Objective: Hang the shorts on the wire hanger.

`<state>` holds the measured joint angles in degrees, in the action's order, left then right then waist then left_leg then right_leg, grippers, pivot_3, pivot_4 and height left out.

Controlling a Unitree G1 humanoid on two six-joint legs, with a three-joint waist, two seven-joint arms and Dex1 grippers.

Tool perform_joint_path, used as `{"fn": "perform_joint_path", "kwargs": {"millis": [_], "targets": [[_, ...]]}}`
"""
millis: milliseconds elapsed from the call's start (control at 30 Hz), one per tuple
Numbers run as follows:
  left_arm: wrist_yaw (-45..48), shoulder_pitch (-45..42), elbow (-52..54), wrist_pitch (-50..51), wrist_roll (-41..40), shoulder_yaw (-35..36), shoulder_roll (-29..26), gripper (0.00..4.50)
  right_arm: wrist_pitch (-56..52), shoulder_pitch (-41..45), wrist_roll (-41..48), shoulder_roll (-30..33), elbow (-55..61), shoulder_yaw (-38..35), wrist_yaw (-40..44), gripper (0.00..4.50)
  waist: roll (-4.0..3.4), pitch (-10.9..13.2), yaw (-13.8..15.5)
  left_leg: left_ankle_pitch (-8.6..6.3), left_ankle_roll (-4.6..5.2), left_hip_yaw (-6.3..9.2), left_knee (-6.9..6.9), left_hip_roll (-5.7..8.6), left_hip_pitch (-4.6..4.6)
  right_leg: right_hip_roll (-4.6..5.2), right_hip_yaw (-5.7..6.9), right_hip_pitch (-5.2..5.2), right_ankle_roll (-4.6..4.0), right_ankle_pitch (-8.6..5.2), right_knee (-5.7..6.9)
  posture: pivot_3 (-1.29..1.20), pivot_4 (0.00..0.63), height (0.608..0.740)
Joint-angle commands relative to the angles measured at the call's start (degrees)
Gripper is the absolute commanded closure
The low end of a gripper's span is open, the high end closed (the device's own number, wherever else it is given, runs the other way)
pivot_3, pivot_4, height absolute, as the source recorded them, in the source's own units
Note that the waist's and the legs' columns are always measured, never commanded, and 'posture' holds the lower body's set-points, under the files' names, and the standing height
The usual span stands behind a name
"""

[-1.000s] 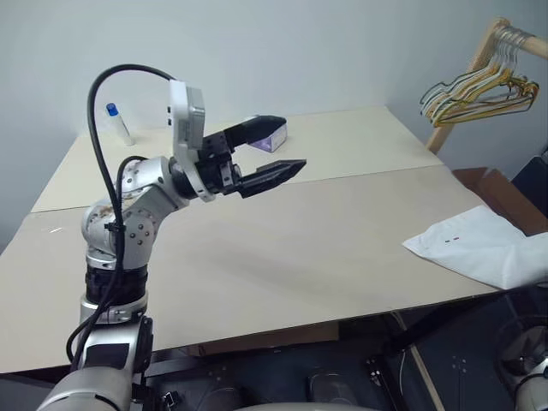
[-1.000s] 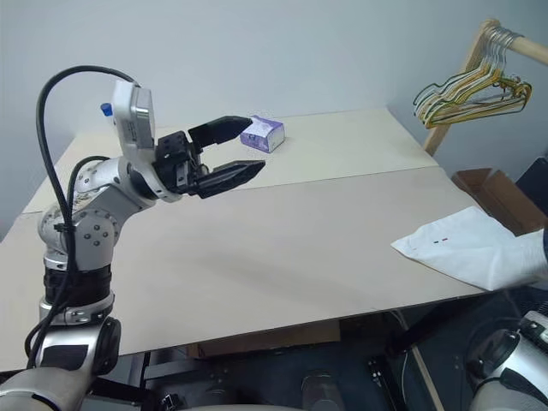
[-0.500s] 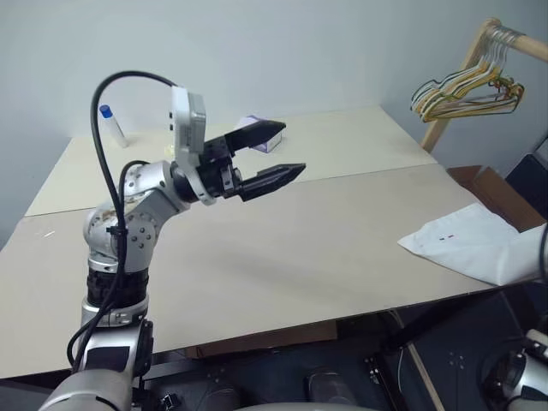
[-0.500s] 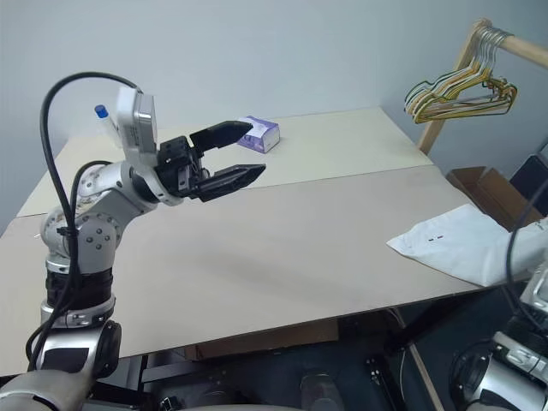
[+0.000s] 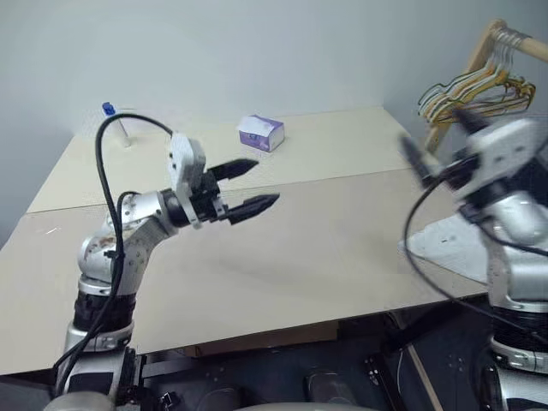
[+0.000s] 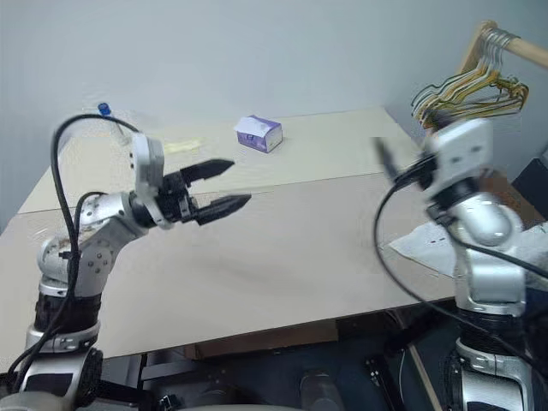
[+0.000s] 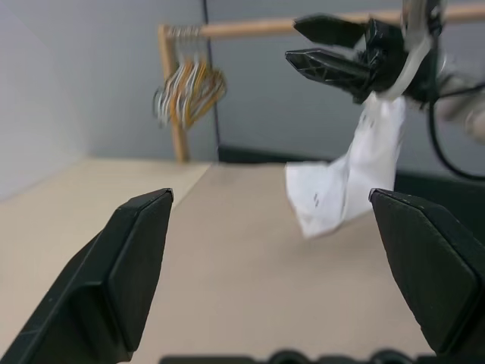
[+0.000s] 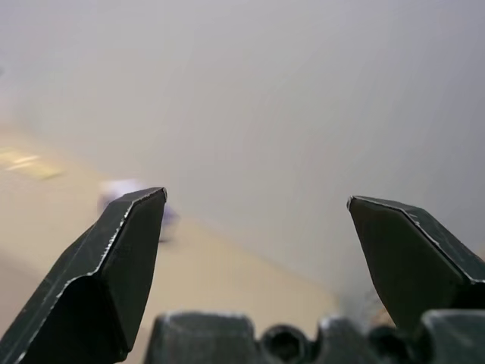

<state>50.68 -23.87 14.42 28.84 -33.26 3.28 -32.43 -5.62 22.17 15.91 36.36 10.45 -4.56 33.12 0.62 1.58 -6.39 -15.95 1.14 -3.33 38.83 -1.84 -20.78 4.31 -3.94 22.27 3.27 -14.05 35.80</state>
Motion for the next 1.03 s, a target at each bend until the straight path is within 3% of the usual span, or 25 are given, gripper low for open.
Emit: {"fn": "perform_joint_path", "kwargs": {"millis": [33,300,467,1033], "targets": [[-0.25,4.36,2.47,-4.41,4.21,1.29,-2.7,0.0,2.84,2.49,0.19,-0.09,-2.59,6.35,10.54,0.03,0.11,0.07,1.17,0.0,0.0,-0.01,0.0,0.0,-0.02,0.0,0.0,0.03,-0.01,0.0,0.01,0.09,0.009,0.74],[0.04,14.87,8.26,-4.43,5.07,4.3,-8.19,0.0,1.84,8.99,2.86,1.02,-12.53,9.17,26.23,0.03,0.75,0.61,8.05,0.0,-0.01,-0.04,0.03,-0.04,-0.17,0.08,0.2,0.23,-0.07,-0.01,0.03,0.19,0.016,0.74],[0.67,16.41,9.25,-4.37,4.73,5.17,-9.09,0.0,2.35,8.52,1.83,1.6,-13.42,8.96,29.06,0.03,0.78,0.62,10.75,0.0,-0.02,-0.17,0.05,-0.05,-0.53,0.09,0.29,0.59,-0.13,0.01,0.1,0.19,0.013,0.74],[4.57,10.81,4.88,-2.09,1.84,5.33,-10.56,0.0,-0.23,-0.94,0.26,6.8,-6.13,4.61,26.53,0.03,0.82,0.63,10.36,0.02,-0.05,-0.38,0.12,-0.04,-0.7,0.03,0.35,0.73,-0.18,0.0,0.16,0.16,0.02,0.74]]}}
